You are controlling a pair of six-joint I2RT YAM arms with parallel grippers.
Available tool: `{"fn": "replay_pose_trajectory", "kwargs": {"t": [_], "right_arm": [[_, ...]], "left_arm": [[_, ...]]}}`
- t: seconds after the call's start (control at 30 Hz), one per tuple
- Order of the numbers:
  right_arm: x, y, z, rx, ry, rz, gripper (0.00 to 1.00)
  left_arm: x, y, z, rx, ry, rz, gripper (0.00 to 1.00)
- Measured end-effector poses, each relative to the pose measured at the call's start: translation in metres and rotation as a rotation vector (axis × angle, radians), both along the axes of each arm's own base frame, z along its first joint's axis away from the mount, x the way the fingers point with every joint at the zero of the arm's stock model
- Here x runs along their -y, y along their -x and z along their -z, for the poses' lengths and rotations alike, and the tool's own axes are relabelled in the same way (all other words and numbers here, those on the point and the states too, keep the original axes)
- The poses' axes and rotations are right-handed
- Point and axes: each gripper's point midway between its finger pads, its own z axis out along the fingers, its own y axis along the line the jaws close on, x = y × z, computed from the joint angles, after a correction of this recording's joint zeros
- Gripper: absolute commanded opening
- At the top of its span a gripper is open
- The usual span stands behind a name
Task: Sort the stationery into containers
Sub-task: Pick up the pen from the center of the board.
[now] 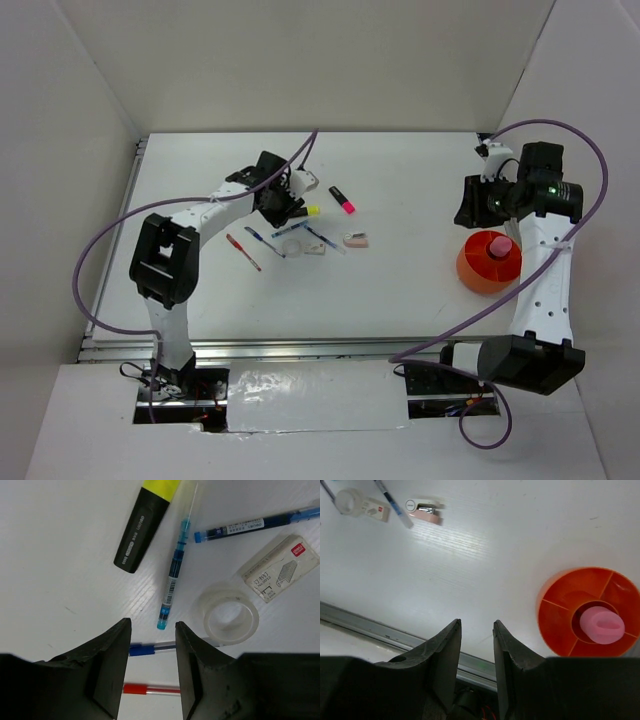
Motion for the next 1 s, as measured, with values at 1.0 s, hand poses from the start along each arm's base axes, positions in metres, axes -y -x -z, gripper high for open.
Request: {"fn": "replay_pose_trajectory", "kwargs": {"t": [1.0], "right_arm": [[-0.041, 0.000, 0.005, -0.052, -0.058, -0.080, 0.40]], "left_arm": [[0.005, -0.003, 0.067, -0.101, -0.064, 0.040, 0.31]]}}
